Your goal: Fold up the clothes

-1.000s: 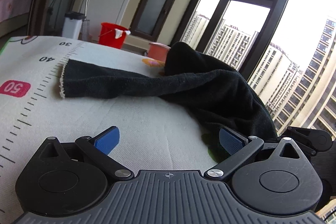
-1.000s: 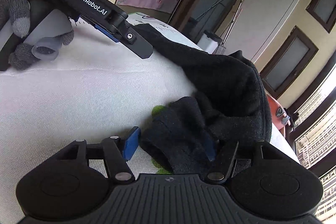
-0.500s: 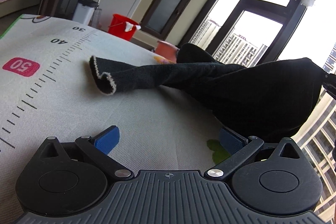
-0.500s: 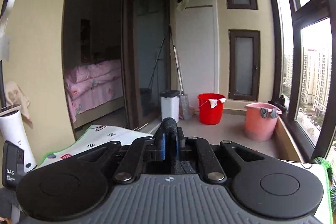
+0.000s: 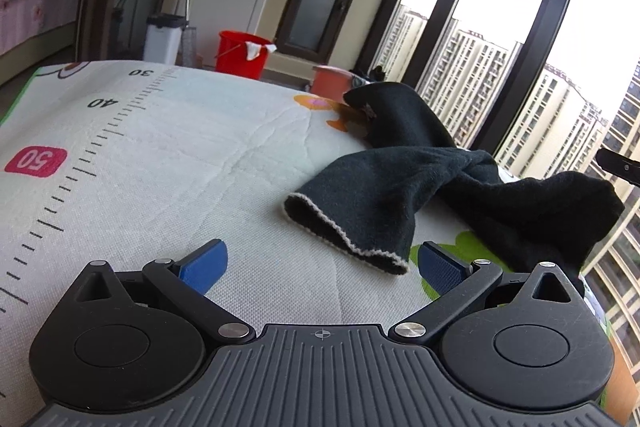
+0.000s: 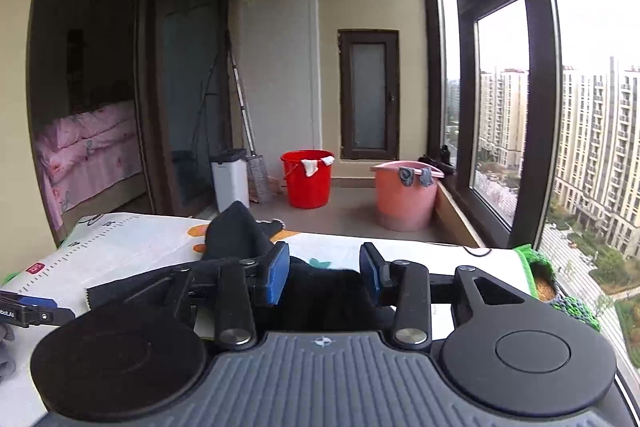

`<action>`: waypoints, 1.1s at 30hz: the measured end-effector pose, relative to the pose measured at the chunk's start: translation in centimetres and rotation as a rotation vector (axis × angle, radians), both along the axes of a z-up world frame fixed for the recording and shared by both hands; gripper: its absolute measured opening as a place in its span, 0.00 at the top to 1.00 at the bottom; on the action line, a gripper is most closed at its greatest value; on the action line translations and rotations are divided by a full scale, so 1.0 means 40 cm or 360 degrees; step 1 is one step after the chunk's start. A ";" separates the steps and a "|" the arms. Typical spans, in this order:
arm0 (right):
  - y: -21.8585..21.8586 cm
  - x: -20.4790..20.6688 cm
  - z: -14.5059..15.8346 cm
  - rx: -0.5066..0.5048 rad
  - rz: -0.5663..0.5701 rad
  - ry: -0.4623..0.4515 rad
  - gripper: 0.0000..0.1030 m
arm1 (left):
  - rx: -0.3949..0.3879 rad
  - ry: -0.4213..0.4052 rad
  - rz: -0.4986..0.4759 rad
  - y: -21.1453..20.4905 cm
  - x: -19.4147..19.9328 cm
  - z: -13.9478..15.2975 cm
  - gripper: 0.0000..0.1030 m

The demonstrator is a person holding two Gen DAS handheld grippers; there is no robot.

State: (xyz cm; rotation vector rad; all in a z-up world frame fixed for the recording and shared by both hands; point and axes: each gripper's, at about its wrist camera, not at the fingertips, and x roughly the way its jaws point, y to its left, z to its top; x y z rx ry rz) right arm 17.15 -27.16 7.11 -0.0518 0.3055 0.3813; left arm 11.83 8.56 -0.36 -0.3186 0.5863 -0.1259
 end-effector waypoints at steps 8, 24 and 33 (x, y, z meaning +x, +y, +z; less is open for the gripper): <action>0.320 0.079 -0.071 -0.0388 0.0451 0.0256 0.54 | 0.0122 0.0046 0.0000 -0.031 0.014 0.003 0.00; 0.276 0.020 0.237 0.0187 0.0222 0.0094 0.94 | -0.0421 -0.0091 0.0013 0.084 -0.012 -0.024 0.00; 0.011 0.111 0.103 0.0196 -0.0454 0.0278 0.91 | -0.0413 -0.0111 0.0091 0.079 -0.012 -0.022 0.00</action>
